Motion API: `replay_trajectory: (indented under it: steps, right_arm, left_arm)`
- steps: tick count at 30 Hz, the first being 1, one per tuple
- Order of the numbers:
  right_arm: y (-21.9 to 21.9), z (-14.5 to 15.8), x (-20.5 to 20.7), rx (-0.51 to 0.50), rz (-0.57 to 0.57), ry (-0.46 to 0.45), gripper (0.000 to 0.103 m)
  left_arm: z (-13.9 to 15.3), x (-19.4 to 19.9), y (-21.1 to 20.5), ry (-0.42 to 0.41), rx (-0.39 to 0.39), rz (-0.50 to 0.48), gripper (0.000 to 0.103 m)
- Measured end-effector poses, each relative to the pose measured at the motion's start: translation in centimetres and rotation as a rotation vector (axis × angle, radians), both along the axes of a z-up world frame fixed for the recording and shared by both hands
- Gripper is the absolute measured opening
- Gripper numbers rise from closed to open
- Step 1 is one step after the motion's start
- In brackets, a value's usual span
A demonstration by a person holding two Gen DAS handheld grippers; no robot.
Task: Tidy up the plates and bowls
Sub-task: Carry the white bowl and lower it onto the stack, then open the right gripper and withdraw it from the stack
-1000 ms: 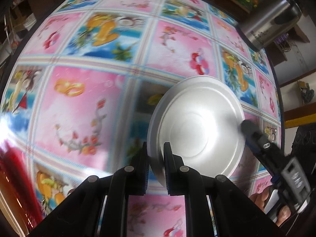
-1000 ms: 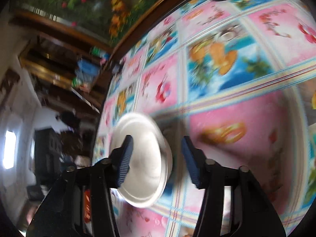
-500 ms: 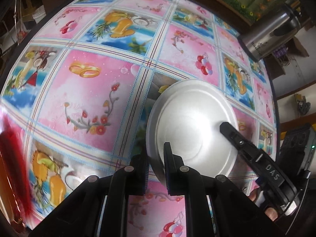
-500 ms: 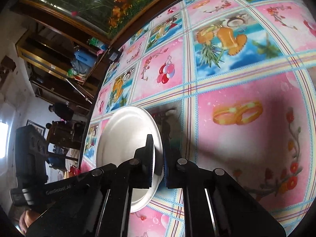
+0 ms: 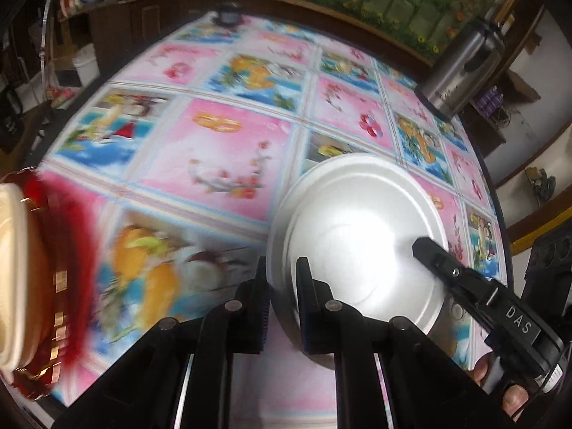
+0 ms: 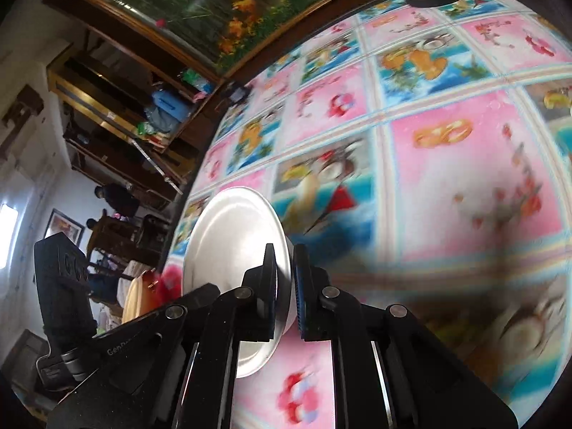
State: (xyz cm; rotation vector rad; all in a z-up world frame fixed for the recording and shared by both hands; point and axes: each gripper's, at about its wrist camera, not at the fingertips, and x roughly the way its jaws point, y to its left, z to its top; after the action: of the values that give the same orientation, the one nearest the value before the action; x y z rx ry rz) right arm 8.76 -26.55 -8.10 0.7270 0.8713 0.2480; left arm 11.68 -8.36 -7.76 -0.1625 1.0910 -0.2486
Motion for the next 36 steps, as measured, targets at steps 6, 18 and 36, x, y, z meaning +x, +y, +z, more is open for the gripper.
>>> replay_trajectory:
  steps: [6,18,36]
  right_arm:
    - [6.3,2.4,-0.1,0.019,0.109,-0.041,0.008]
    - [23.8,6.9,2.5,-0.074,0.33,-0.159,0.008]
    - [29.7,4.6,2.7,-0.307,0.373,-0.184,0.016]
  left_arm:
    - [3.7,-3.1,6.7,-0.134,0.018,0.071,0.012]
    - [6.9,-6.5,20.8,-0.268,0.16,0.311,0.013]
    - [2.9,-5.6,24.2,-0.2,0.321,0.37,0.037]
